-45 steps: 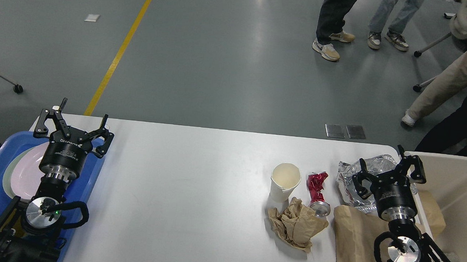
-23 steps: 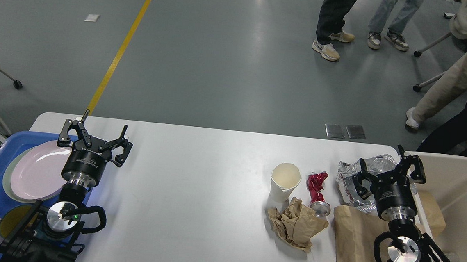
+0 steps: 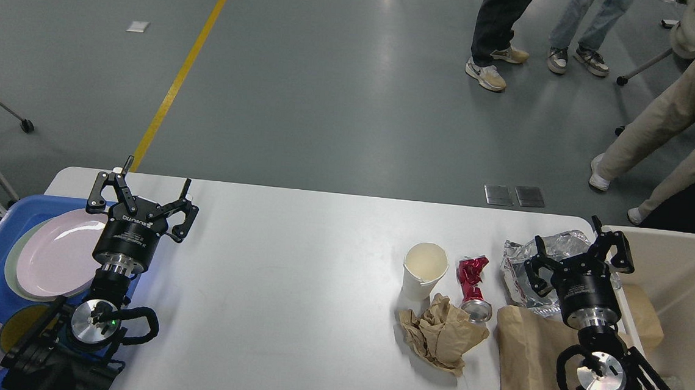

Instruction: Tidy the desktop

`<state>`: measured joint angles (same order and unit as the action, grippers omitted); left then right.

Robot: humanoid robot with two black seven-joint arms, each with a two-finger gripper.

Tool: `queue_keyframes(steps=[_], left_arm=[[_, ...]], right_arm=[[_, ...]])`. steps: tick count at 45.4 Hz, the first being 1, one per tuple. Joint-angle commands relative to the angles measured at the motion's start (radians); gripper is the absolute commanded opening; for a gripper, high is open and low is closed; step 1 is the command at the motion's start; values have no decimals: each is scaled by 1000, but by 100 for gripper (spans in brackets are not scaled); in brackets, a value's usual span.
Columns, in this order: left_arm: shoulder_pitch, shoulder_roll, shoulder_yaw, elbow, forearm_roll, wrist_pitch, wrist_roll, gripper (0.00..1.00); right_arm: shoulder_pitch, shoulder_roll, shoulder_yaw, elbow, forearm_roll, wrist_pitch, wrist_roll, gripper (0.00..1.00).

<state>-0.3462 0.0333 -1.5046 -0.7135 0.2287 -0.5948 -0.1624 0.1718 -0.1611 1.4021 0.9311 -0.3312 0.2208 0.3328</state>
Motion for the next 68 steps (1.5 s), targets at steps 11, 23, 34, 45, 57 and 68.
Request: queue_keyframes(steps=[11,23,34,45,57,68], left_arm=[[1,0,3,0,-2,-3,8,97],[1,0,3,0,-2,-3,8,97],[1,0,3,0,-2,-3,8,97],[1,0,3,0,-2,-3,8,97],[1,0,3,0,-2,-3,8,97],[1,0,3,0,-2,-3,8,97]], right_arm=[[0,0,0,0,0,0,0,100],[0,0,0,0,0,0,0,100],[0,0,0,0,0,0,0,100],[0,0,0,0,0,0,0,100],[0,0,0,0,0,0,0,100],[0,0,0,0,0,0,0,100]])
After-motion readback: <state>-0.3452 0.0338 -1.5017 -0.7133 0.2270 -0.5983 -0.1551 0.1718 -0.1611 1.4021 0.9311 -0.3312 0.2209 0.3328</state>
